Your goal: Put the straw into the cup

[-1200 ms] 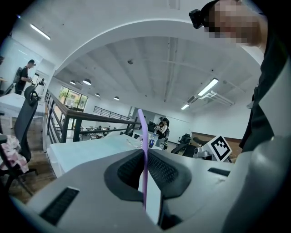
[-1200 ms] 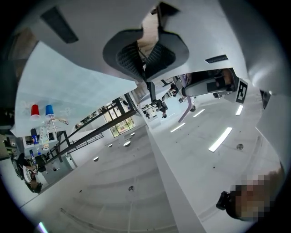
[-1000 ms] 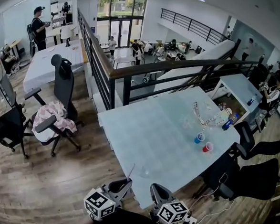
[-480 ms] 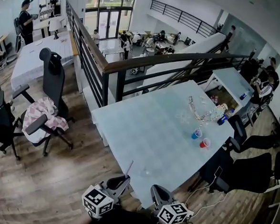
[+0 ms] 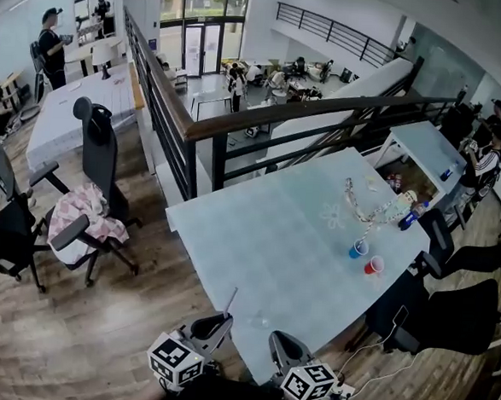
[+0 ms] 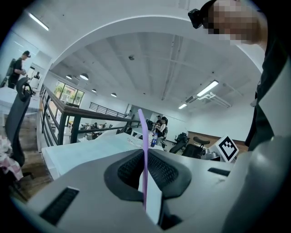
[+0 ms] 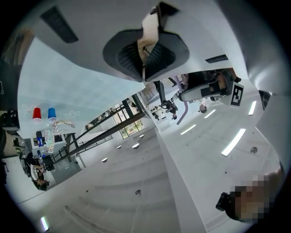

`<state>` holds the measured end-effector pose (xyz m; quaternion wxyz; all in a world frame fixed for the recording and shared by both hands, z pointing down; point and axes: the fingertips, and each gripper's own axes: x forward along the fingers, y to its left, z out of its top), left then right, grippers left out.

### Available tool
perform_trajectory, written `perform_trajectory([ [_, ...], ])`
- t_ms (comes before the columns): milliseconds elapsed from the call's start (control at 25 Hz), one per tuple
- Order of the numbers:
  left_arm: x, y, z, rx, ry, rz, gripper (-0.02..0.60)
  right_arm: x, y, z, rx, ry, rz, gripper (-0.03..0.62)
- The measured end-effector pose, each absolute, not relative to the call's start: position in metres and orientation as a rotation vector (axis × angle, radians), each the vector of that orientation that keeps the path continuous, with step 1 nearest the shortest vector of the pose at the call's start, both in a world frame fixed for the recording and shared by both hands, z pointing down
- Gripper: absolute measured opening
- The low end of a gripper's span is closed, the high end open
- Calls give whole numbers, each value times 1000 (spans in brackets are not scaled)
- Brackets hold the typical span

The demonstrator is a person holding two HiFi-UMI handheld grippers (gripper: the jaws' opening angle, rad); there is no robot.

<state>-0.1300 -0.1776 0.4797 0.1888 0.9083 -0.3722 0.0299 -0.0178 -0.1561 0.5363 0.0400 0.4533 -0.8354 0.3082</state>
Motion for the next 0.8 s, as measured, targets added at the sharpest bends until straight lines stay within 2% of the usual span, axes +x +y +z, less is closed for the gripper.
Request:
perform_trajectory([
  [360, -86, -221, 479, 2573, -1097, 120, 37, 34, -188, 542, 1423, -2579, 1014, 38],
  [800, -56, -270, 487, 2581, -1111, 153, 37, 59, -216, 563, 1411, -2551, 1115, 38],
])
